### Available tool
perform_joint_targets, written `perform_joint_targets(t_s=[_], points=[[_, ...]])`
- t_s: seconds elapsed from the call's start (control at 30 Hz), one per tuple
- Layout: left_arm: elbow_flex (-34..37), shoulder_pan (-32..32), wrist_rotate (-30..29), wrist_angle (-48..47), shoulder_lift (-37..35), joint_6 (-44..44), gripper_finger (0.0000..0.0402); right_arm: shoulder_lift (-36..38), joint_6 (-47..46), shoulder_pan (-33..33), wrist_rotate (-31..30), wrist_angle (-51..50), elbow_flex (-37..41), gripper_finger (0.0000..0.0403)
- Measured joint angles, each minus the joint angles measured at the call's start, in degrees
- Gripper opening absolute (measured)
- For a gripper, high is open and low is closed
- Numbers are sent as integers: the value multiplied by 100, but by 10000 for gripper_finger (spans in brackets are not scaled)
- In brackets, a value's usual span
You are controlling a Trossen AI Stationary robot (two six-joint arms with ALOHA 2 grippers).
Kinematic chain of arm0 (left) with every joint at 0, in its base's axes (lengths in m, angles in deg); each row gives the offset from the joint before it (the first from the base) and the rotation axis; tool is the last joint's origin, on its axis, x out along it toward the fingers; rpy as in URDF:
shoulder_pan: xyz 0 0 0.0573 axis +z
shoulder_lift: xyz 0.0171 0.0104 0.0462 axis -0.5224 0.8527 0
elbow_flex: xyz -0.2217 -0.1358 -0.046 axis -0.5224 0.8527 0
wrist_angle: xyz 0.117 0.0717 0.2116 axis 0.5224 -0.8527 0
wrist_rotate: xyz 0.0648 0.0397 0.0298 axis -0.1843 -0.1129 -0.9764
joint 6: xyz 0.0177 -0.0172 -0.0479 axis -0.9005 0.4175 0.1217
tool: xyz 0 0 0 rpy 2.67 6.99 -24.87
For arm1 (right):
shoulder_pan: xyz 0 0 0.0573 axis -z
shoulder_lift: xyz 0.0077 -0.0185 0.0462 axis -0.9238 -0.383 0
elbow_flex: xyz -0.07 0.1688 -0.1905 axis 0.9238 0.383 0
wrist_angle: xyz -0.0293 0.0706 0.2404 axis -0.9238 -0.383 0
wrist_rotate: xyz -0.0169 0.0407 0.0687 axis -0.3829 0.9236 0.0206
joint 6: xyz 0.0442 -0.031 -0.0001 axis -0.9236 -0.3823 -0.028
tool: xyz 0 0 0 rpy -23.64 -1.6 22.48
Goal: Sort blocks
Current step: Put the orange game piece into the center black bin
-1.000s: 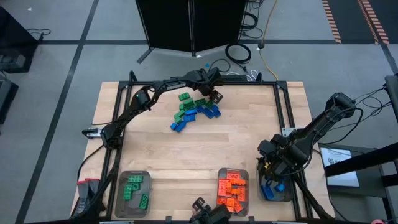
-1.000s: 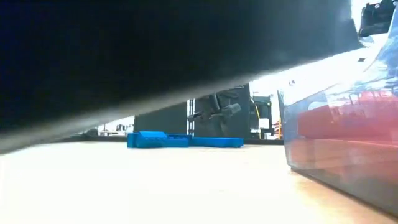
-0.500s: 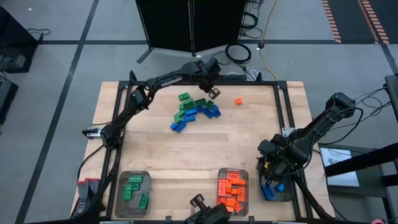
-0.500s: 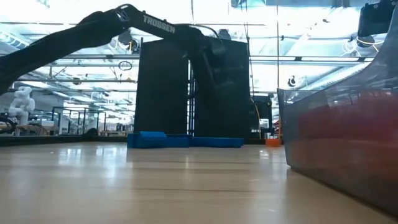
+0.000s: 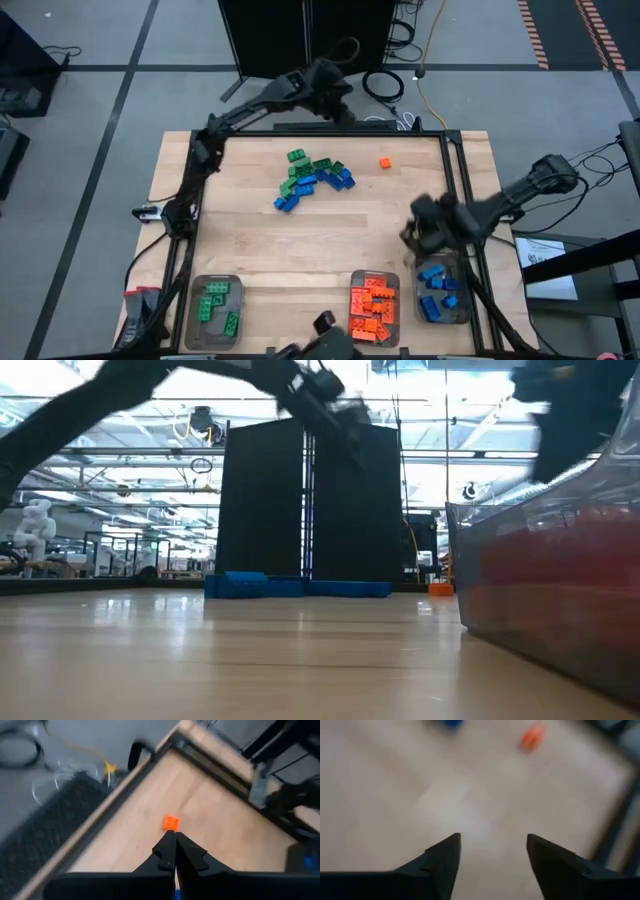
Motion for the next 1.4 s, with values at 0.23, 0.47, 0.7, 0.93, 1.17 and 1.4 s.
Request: perform_joint_targets(t_s=[0.23, 0.47, 0.7, 0.93, 1.17, 1.4], points=[[-4, 8, -1011, -900, -1415, -568, 0, 5, 2087, 2363, -1272, 128, -1257, 79], [1, 213, -1938, -2319, -2618, -1040, 0, -334, 4661, 4698, 16, 2772, -1243, 2], [20, 515, -1953, -3787, -3259, -1216, 0, -1759, 4872, 6237, 1143, 2794, -1222, 1], [24, 525, -1946, -4064, -3662, -1218, 0, -2817, 4921, 6444, 1773, 2512, -1234, 0], [26, 525, -1930, -4097, -3721, -1217, 0, -2967, 5239, 6576, 1950, 2556, -1234, 0], [26, 520, -1756, -4108, -3719, -1216, 0, -2745, 6114, 7235, 3780, 2999, -1230, 0]])
